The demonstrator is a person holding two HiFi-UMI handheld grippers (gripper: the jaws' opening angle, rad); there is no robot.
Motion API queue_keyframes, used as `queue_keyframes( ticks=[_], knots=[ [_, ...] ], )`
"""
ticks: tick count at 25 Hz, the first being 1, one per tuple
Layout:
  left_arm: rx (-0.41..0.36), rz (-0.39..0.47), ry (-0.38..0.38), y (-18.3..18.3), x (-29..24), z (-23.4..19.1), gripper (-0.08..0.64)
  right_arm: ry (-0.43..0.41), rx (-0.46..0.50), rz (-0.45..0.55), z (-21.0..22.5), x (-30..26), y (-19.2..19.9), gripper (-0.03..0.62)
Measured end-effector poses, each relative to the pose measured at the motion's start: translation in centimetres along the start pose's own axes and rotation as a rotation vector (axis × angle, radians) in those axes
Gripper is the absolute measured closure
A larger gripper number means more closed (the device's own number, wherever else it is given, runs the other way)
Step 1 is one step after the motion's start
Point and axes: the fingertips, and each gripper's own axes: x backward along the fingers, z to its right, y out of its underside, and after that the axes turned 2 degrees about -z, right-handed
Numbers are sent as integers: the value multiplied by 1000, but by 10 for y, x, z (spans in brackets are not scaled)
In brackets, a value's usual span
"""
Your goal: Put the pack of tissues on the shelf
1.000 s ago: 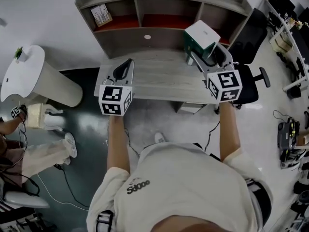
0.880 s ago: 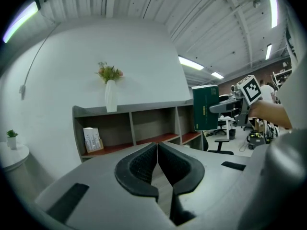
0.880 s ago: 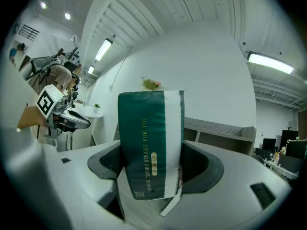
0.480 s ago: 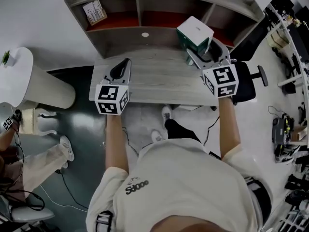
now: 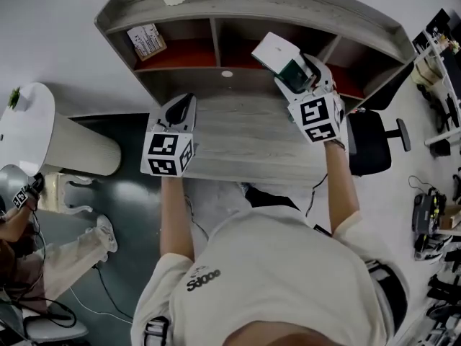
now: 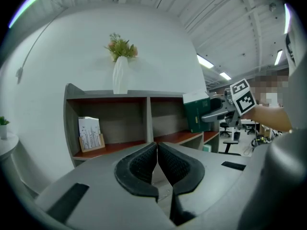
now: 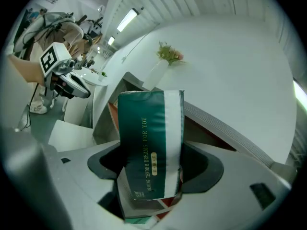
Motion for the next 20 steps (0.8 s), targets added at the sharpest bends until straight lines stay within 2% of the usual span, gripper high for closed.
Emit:
queue_keyframes(
  ticks=[4,9,13,18,20],
  knots=[
    [-9,-21,-3,1,-25,-13,538,-3,104,-29,9,-39,-1,252],
    [8,-50,-19,11,-41,-27,538,6,313,-113,6,-78,13,252],
    [13,-61,-27,17,-46,-38,538,-3,378,-148,-3,-102,22,252],
    [44,-68,-33,27,-46,-48,538,19,520,-192,-14,-125,24,252],
    [47,-74,-36,30,-46,-49,538,17,545,-192,-17,-131,22,252]
  ],
)
